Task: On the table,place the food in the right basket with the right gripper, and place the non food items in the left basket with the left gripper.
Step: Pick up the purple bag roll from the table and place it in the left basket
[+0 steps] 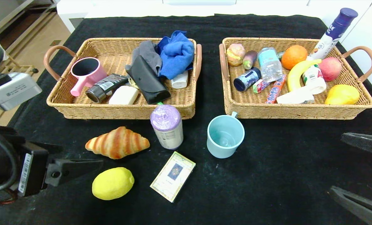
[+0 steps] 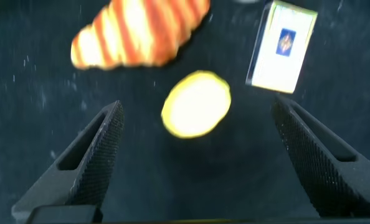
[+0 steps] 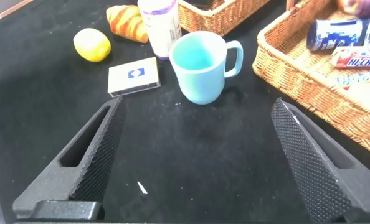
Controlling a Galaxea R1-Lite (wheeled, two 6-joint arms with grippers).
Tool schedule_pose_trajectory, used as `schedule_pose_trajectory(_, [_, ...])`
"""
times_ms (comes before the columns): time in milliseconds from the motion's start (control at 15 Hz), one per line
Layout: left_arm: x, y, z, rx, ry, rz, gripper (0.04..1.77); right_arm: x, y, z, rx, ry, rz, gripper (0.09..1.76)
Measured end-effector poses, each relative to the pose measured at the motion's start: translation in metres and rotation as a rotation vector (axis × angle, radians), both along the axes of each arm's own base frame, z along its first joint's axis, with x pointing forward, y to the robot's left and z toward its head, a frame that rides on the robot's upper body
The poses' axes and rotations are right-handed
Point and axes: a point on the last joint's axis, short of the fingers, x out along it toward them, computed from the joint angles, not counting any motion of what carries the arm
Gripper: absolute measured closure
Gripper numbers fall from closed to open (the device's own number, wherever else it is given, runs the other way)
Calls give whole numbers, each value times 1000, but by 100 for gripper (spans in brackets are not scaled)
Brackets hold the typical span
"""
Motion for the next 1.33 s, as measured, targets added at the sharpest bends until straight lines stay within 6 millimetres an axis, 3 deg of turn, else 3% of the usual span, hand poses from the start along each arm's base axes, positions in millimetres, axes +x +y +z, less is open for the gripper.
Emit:
schedule_pose_trajectory(267, [22,-23,18,-19,-16,-29,9,0,-1,1,2,-4,-3,15])
schedule_pose_trajectory(533, [48,-61,35,1,-68,15,9,0,-1,2,1,-11,-40,15])
schedule_pose_trajectory(867, [66,-110,27,59,-72,-25,9,0,-2,2,2,-14,-41,15])
schedule_pose_trajectory(1333, [84,-130,16,91,-52,-19,9,0,-1,1,-6,-11,-40,14])
